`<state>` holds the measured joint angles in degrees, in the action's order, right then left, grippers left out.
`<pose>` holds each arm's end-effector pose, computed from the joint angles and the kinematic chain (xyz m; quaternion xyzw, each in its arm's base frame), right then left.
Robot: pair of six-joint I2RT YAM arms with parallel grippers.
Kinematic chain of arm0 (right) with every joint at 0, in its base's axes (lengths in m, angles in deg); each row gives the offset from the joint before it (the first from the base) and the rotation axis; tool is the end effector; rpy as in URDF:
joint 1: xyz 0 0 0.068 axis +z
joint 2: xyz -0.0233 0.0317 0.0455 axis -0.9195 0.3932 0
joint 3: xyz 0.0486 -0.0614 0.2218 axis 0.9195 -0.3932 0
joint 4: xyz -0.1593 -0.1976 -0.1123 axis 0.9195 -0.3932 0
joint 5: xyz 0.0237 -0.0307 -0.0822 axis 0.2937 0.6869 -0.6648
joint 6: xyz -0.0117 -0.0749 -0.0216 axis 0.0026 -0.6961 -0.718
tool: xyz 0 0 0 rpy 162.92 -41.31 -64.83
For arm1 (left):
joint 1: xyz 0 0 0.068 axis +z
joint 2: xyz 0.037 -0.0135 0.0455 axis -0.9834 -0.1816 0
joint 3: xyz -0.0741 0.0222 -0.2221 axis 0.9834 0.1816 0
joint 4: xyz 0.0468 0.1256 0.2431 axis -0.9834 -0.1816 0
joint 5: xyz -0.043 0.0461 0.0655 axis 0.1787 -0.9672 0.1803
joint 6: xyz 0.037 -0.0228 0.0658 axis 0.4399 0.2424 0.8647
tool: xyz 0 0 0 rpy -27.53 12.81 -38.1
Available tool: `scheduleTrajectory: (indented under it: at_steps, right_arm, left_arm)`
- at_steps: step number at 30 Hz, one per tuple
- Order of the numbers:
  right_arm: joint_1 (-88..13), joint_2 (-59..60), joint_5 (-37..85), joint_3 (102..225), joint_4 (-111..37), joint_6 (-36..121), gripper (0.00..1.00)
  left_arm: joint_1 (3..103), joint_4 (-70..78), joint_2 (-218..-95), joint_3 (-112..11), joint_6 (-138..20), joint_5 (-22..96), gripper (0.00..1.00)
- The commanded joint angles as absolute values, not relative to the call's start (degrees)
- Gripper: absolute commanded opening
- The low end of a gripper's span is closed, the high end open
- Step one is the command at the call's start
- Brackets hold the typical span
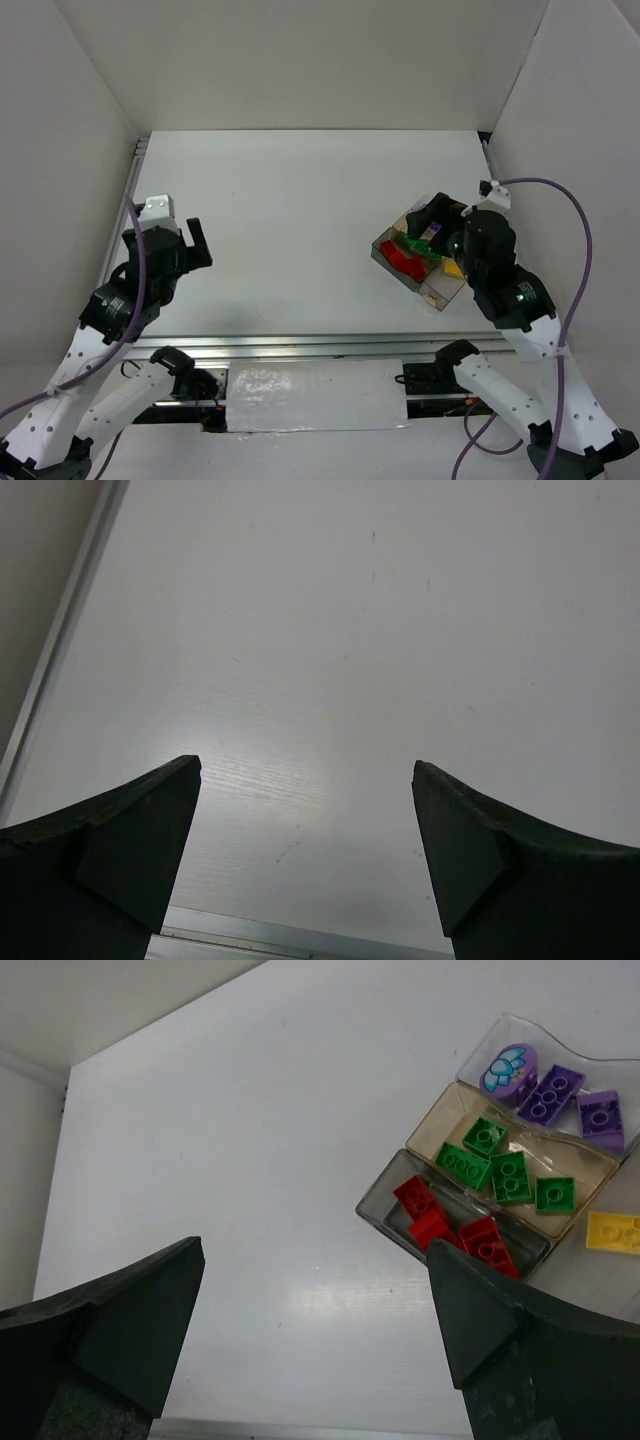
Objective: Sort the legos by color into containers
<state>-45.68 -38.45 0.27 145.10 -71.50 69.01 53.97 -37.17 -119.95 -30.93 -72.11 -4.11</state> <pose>0.2124 0.0625 0.3445 0.1641 0.7966 0.1616 0.5589 0.1999 -0.0553 0.3170 -0.1442 0.8140 -0.0024 0.5627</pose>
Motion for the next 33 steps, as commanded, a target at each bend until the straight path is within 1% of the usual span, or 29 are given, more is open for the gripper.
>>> scheduleTrajectory:
  at_steps: [1, 7, 16, 24, 33]
  right_arm:
    - [-42.9, -42.0, -4.5, 151.8, -82.8, 67.4, 1.00]
    - [-42.9, -50.9, -2.3, 159.5, -93.6, 65.2, 1.00]
    - [-42.9, -59.0, -3.8, 166.9, -103.9, 61.5, 1.00]
    - [-42.9, -60.6, -2.6, 171.2, -106.0, 60.8, 1.00]
    - [-42.9, -60.9, -1.5, 170.6, -104.5, 61.6, 1.00]
  left_arm:
    - [54.3, -38.3, -119.1, -36.1, -73.7, -8.9, 0.99]
    - [54.3, -44.1, -116.5, -41.6, -75.5, -16.8, 0.99]
    - [54.4, -52.5, -108.1, -46.8, -77.7, -15.7, 1.00]
    - [54.3, -56.2, -101.1, -47.4, -78.3, -14.3, 0.99]
    - [54.3, -56.8, -99.4, -48.3, -76.7, -13.7, 0.99]
